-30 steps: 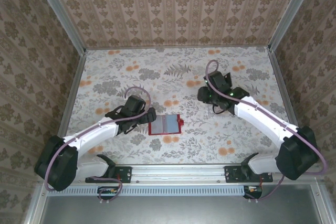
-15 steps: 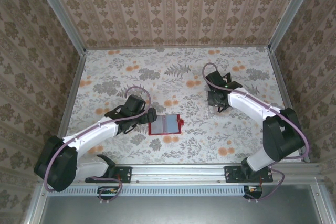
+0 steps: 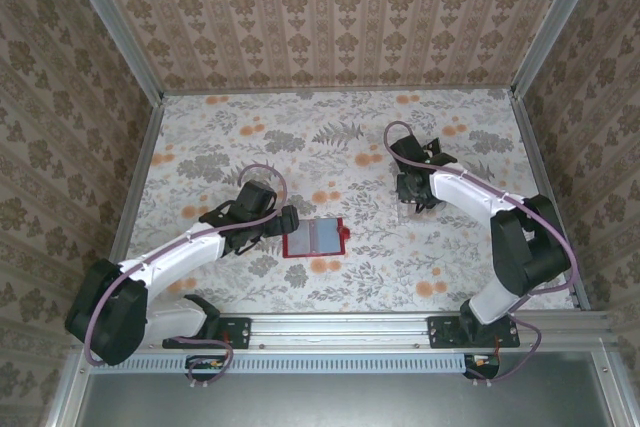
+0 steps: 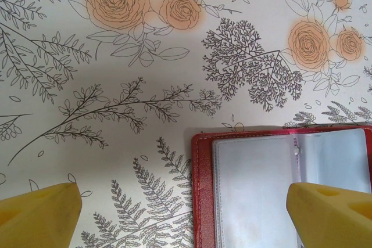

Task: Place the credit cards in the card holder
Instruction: Pick up the credit card from the storage box.

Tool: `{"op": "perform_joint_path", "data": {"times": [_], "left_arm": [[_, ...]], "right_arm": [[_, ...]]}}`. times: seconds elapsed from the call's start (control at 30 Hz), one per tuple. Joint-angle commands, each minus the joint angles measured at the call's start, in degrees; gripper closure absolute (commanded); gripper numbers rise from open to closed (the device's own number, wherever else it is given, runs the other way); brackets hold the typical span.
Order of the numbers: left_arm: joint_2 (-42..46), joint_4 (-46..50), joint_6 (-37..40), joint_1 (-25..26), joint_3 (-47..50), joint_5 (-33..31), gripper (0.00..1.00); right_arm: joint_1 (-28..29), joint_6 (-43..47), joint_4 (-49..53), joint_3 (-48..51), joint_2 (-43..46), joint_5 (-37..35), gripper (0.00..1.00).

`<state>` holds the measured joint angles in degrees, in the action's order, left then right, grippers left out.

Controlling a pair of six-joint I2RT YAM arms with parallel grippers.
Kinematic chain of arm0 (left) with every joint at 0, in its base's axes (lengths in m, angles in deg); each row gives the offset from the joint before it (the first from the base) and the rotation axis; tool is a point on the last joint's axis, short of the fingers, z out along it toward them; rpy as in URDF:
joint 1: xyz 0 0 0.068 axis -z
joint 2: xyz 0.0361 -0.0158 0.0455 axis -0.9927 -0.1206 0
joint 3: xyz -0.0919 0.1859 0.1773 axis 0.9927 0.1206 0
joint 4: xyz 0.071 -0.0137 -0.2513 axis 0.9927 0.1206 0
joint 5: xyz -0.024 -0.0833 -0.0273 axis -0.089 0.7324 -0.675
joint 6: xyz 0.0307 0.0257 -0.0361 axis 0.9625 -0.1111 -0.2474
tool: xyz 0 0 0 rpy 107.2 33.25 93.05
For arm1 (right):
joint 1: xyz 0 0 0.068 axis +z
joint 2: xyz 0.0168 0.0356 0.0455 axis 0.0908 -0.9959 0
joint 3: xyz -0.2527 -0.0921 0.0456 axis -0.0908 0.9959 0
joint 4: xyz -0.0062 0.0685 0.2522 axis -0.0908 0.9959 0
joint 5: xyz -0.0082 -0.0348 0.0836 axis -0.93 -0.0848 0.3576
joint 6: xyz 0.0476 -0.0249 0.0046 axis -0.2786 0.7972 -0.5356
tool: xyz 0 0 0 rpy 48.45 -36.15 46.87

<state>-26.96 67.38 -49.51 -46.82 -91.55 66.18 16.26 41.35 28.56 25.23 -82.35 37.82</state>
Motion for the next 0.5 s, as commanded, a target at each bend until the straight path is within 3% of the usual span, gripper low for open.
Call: {"op": "perform_joint_path", "data": {"times": [0.0, 0.23, 0.47], "left_arm": [[-0.4, -0.5, 0.6, -0.3, -0.1, 0.6, 0.00], [-0.9, -1.1, 0.8, -0.3, 0.2, 0.9, 0.00], [-1.3, -1.4, 0.9, -0.3, 0.4, 1.1, 0.00]], "right_arm": [[-0.2, 0.5, -0.8, -0.6, 0.7, 1.6, 0.72], [-0.2, 0.7, -0.5, -1.0, 2.0, 1.8, 0.76], [-0.2, 0.5, -1.1, -1.0, 1.3, 3.7, 0.89]]}}
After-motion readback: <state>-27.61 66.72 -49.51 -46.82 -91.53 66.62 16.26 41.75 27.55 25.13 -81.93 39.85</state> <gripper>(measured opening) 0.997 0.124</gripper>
